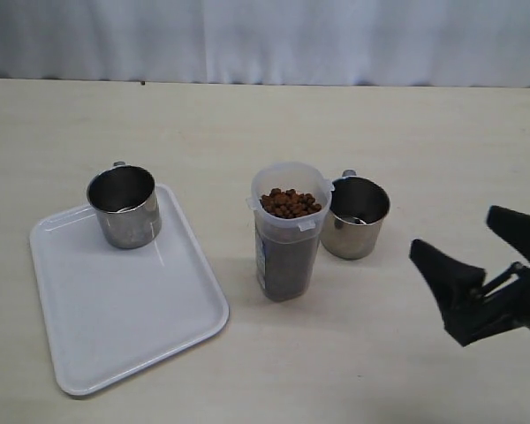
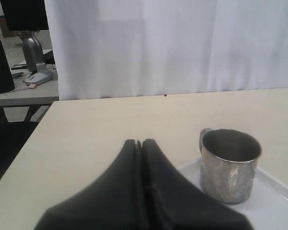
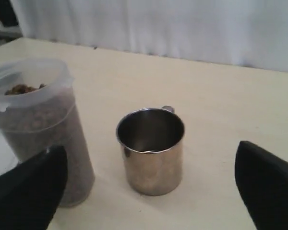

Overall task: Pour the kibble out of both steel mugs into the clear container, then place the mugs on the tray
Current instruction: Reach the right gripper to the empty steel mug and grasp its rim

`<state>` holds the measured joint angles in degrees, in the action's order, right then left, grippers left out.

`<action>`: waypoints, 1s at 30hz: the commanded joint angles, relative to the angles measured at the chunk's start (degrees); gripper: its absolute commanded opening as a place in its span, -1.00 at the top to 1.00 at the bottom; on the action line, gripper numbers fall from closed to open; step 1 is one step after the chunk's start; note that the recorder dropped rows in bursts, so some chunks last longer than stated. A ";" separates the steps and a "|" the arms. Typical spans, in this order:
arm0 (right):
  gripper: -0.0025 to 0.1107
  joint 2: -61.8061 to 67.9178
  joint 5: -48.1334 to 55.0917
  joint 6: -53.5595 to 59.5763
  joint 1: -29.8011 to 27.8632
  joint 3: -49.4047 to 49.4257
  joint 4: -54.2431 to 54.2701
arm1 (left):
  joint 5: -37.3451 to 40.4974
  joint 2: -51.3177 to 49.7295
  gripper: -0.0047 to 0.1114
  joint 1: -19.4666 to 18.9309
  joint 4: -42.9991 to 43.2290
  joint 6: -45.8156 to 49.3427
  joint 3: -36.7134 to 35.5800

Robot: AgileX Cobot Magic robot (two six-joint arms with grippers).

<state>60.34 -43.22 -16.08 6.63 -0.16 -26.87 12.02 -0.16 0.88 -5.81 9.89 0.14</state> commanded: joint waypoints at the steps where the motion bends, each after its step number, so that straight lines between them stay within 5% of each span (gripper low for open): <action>1: -0.99 18.77 -14.68 10.50 0.22 -2.81 -1.08 | -0.67 0.16 0.92 0.48 -0.37 0.34 -0.14; 10: -0.99 44.35 -15.27 16.08 0.22 -17.81 -1.23 | -0.55 0.16 0.92 0.48 -0.37 0.34 -0.14; 25: -0.99 55.90 -14.02 16.08 0.22 -31.60 -6.55 | -0.55 0.16 0.92 0.48 -0.37 0.34 -0.14; 27: -0.90 55.99 -13.70 16.08 0.22 -31.69 -6.55 | -0.55 0.16 0.92 0.48 -0.37 0.34 -0.14; 30: -0.38 55.76 -13.82 14.95 0.22 -31.69 -6.55 | -0.55 0.16 0.92 0.48 -0.37 0.34 -0.14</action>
<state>116.16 -56.86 0.00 6.72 -31.61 -33.51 12.02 -0.16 0.88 -5.81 9.89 0.14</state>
